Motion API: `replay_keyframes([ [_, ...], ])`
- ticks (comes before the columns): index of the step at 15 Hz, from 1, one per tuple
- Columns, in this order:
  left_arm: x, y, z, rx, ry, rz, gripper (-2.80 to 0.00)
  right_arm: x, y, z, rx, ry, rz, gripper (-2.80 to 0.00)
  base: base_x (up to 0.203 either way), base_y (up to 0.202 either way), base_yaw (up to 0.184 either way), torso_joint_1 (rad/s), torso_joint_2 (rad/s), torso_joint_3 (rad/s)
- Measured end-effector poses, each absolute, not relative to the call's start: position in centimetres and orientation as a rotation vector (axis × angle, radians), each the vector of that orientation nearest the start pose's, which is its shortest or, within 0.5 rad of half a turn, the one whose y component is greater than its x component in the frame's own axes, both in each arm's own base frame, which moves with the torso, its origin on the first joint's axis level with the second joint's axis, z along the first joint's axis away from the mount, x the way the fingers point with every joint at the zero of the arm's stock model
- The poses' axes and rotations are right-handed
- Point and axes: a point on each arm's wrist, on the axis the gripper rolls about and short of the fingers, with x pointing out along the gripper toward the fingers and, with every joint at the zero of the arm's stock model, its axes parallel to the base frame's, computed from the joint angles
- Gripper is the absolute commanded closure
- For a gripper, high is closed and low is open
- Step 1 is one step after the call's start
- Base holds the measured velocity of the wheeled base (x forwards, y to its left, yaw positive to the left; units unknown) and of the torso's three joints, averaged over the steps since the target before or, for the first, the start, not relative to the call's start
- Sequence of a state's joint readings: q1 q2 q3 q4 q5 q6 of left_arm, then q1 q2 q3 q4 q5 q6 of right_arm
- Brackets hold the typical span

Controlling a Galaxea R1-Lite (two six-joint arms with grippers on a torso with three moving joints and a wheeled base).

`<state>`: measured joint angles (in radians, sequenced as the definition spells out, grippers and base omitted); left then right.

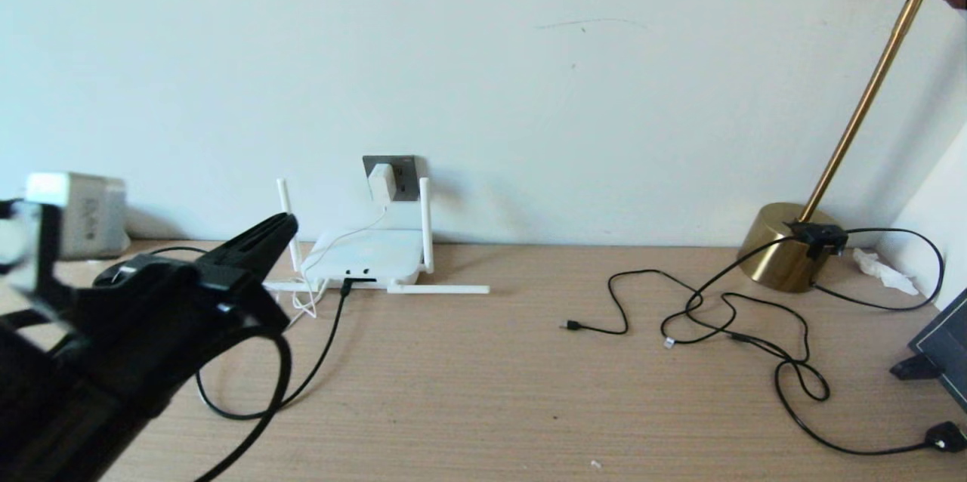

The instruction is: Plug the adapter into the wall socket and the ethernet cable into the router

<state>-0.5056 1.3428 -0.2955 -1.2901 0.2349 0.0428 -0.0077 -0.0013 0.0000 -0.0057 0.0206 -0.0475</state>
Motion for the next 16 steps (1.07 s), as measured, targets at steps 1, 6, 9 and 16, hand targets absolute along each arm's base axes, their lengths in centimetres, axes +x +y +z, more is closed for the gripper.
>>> replay_keyframes([
  [1, 14.6, -7.7, 20.0, -0.054, -0.238, -0.248, 0.00, -2.3, 0.1, 7.6, -0.048, -0.007, 0.013, -2.80, 0.000, 0.000, 0.000, 0.000, 0.00, 0.000],
  [6, 7.3, -1.8, 16.6, -0.047, -0.146, 0.151, 0.00, -2.3, 0.1, 7.6, -0.047, -0.007, 0.013, -2.80, 0.000, 0.000, 0.000, 0.000, 0.00, 0.000],
  [9, 3.6, 0.1, 13.7, 0.112, -0.015, 0.206, 0.00, -2.3, 0.1, 7.6, -0.049, -0.007, 0.013, -2.80, 0.000, 0.000, 0.000, 0.000, 0.00, 0.000],
  [16, 0.0, -0.1, 8.3, 0.178, 0.356, -0.136, 0.00, -2.3, 0.1, 7.6, -0.042, -0.007, 0.013, -2.80, 0.000, 0.000, 0.000, 0.000, 0.00, 0.000],
])
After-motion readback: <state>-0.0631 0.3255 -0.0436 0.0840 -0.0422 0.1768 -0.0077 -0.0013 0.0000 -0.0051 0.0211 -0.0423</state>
